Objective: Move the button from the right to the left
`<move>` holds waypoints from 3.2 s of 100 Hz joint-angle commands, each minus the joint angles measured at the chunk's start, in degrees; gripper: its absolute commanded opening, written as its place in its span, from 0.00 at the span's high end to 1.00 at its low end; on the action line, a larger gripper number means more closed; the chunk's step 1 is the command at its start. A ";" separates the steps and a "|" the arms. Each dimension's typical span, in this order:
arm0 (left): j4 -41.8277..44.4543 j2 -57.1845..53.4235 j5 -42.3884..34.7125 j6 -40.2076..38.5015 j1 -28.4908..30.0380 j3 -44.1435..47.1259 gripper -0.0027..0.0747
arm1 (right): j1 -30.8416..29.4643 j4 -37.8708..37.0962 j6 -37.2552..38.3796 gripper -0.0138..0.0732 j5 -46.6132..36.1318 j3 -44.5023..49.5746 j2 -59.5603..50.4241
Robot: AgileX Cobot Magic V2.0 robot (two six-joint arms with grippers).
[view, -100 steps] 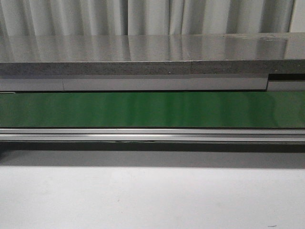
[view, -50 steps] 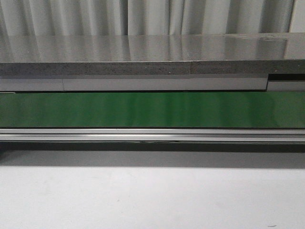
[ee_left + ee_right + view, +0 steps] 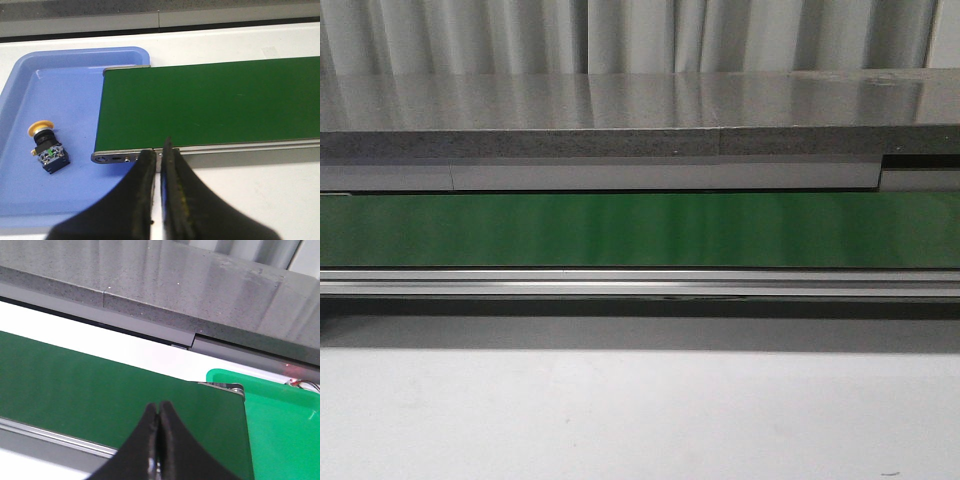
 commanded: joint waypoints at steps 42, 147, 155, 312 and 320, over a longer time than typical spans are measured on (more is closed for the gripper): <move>-1.46 0.58 -4.20 -0.53 -1.25 -1.53 0.96 | 0.09 0.71 -0.43 0.92 -3.83 -1.50 0.02; 21.79 -26.48 -35.79 -22.33 -8.05 31.10 0.96 | 0.09 0.71 -0.43 0.92 -3.83 -1.50 0.02; 21.79 -30.39 -35.79 -22.81 -8.05 33.63 0.96 | 0.09 0.71 -0.43 0.92 -3.83 -1.50 0.02; 21.69 -38.98 -35.42 -24.48 -8.05 39.44 0.96 | 0.09 0.71 -0.43 0.92 -3.84 -1.50 0.02; 21.69 -38.98 -35.42 -24.48 -8.05 39.44 0.96 | 0.09 0.50 -0.43 0.92 -4.23 -1.50 0.02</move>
